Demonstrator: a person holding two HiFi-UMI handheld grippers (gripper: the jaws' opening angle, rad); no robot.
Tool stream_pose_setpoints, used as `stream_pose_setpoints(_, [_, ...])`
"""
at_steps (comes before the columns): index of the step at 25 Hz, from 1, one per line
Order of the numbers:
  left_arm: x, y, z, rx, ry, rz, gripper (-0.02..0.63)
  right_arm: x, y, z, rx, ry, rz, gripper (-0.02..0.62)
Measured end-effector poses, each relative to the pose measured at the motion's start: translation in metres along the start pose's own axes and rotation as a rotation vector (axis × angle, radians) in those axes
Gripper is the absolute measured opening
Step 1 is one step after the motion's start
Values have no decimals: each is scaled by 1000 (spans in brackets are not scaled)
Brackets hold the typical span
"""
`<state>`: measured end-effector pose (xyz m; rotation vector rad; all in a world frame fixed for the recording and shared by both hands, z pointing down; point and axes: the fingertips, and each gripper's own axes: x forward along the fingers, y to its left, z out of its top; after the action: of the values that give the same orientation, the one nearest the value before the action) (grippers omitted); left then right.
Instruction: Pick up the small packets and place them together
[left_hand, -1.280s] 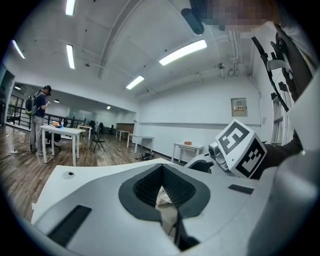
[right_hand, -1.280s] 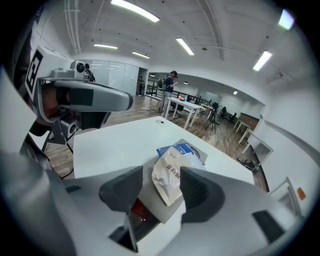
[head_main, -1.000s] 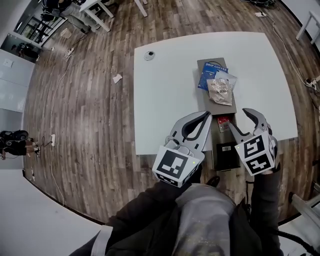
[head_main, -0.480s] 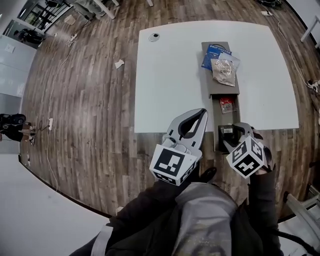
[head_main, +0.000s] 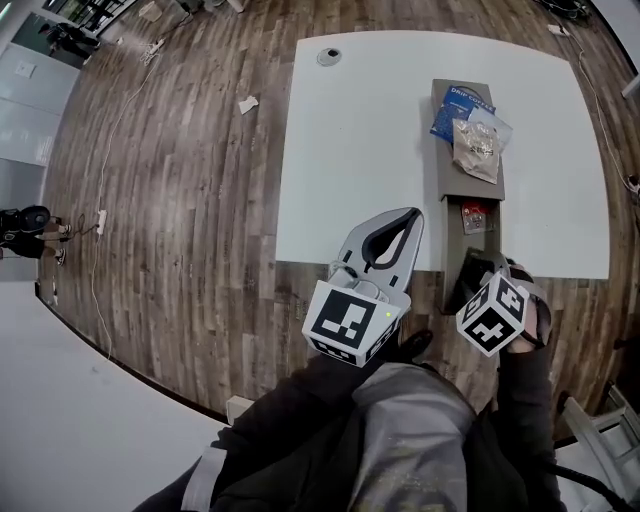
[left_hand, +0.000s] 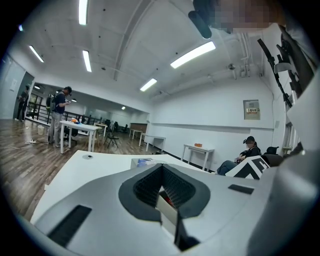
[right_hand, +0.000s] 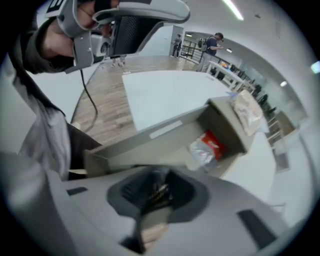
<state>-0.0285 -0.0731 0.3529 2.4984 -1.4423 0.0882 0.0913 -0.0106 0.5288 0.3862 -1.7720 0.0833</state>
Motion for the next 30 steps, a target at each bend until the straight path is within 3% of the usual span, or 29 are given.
stream_pose_setpoints(1, [3,0,-1,-2,4,-5,2,1,-10,-2,-13,9,-55,6])
stream_pose_setpoints(4, [8,-1,-3,-3,9,-19,2,0,-20,-1,8,-8,-84,2])
stream_pose_setpoints(8, [13,-7,-6,-2,11,-47,2,-15,-27,8,149,-163,-68,2])
stream_pose_setpoints(11, [14,-12,-4,-4,10,-60,2,-28,-27,13,154,-227,-59,3])
stream_pose_setpoints(12, [14,-13,-3,-5,9,-63,2,-29,-21,12,131,-220,-35,16])
stream_pose_setpoints(13, [13,-15,-4,-5,10,-65,2,-28,-14,11,100,-202,-2,72])
stream_pose_setpoints(15, [12,-17,-5,-5,13,-68,2,-22,4,8,36,-159,79,263])
stream_pose_setpoints(16, [12,-17,-5,-4,13,-70,2,-19,11,8,14,-148,107,309])
stream_pose_setpoints(19, [12,-11,-3,0,9,-59,2,-6,16,8,-37,-103,115,381])
stream_pose_setpoints(22, [13,-3,-2,-6,10,-42,2,4,13,4,-82,-32,90,385])
stream_pose_setpoints(24, [13,3,-3,-9,11,-33,2,3,5,5,-70,-33,58,356])
stream_pose_setpoints(26, [15,7,-3,-7,9,-28,2,2,-6,7,-50,-47,7,189])
stream_pose_setpoints(30, [16,9,-3,-9,7,-25,2,2,-14,7,-30,-50,-25,143])
